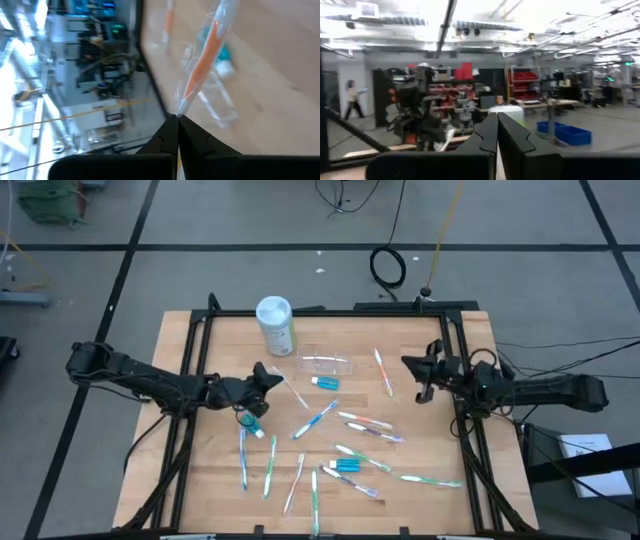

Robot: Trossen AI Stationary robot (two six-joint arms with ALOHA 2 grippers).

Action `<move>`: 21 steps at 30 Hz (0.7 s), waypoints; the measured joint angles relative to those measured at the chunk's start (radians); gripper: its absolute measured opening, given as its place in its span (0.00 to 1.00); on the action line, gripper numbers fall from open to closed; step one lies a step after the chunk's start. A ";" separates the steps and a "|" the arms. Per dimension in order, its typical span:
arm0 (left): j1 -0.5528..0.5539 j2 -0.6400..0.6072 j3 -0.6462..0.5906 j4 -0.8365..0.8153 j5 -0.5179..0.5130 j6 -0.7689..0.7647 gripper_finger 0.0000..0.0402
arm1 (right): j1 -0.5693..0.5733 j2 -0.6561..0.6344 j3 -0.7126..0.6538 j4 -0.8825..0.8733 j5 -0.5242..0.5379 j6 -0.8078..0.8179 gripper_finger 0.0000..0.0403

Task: Pick & Place toothbrushing station
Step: Put the orange toothbrush into the transparent organizer

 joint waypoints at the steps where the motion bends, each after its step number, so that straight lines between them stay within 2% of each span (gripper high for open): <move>1: 0.004 0.000 0.000 0.027 0.012 0.020 0.01 | 0.000 0.059 0.015 0.027 -0.016 0.000 0.01; 4: 0.016 0.000 0.001 0.083 0.055 0.071 0.04 | 0.000 0.248 0.088 0.014 -0.058 0.000 0.01; 9: 0.020 0.000 0.001 0.100 0.085 0.074 0.01 | 0.000 0.574 0.313 0.040 -0.075 0.001 0.01; 13: 0.018 0.000 0.001 0.084 0.091 0.046 0.03 | 0.000 0.804 0.503 0.029 -0.110 0.076 0.01; 17: 0.008 0.000 0.001 0.073 0.094 0.049 0.03 | -0.001 0.971 0.636 0.021 -0.109 0.056 0.01; 21: -0.011 0.000 0.001 0.073 0.095 0.051 0.01 | -0.001 1.057 0.703 0.036 -0.108 0.041 0.01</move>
